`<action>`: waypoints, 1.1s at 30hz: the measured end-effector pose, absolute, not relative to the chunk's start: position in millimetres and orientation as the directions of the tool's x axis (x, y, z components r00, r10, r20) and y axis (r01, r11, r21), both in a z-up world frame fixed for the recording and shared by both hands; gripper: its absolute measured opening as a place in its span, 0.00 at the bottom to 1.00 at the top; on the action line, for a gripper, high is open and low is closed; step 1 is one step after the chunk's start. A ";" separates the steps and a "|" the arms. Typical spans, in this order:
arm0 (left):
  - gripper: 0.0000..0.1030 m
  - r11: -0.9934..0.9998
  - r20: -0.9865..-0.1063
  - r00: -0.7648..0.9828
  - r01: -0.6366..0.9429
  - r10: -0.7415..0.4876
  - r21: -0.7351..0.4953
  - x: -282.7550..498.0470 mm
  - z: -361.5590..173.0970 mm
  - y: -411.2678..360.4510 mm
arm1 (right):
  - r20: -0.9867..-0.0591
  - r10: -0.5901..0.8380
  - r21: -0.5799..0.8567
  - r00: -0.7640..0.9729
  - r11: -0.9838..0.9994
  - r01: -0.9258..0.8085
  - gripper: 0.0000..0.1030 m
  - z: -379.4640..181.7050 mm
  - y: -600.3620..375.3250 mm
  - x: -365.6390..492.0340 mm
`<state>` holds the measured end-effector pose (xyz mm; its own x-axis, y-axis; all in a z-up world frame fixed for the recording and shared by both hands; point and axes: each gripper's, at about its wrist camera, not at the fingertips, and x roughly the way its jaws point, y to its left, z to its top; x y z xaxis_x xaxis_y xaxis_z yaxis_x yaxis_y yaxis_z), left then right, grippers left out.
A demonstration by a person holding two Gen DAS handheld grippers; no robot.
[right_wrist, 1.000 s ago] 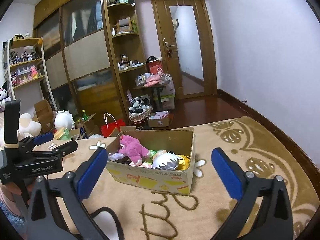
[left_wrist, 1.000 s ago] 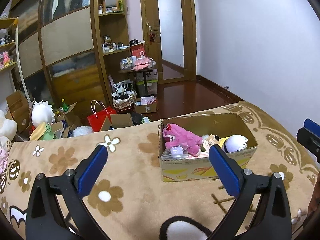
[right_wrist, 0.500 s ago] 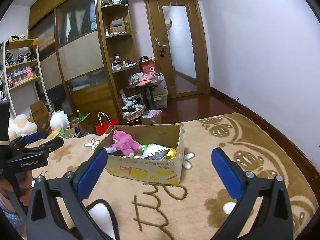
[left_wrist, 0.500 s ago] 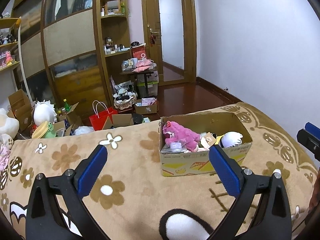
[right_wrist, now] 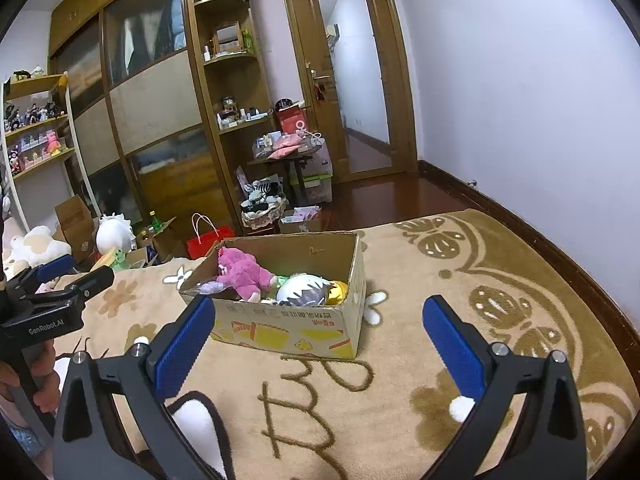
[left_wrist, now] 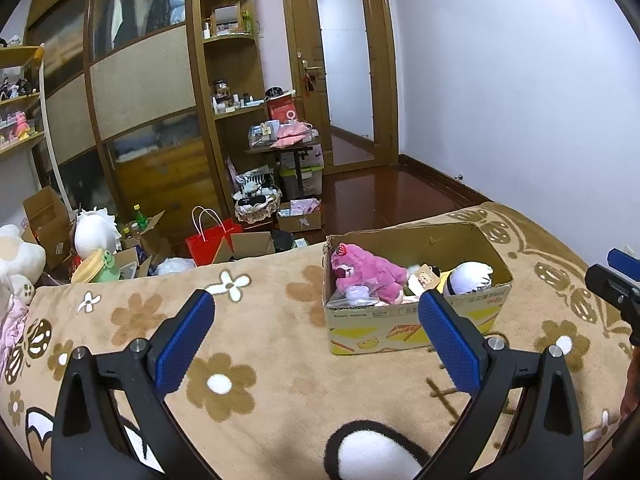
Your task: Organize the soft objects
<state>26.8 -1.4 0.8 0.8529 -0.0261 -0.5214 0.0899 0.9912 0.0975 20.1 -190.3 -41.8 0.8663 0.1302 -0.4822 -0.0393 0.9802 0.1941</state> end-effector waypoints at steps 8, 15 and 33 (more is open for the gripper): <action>0.98 0.991 -0.516 0.856 0.088 -0.024 0.099 28.0 3.0 0.8 | -0.504 0.133 0.164 0.854 0.985 -0.057 1.00 -51.1 -181.3 26.0; 0.98 0.990 -0.524 0.851 0.100 -0.035 0.095 27.8 1.9 0.1 | -0.506 0.132 0.158 0.852 0.986 -0.060 1.00 -51.4 -179.2 27.1; 0.98 0.991 -0.529 0.848 0.096 -0.032 0.095 27.5 -1.2 -0.5 | -0.498 0.130 0.168 0.857 0.984 -0.052 1.00 -49.1 -181.3 29.8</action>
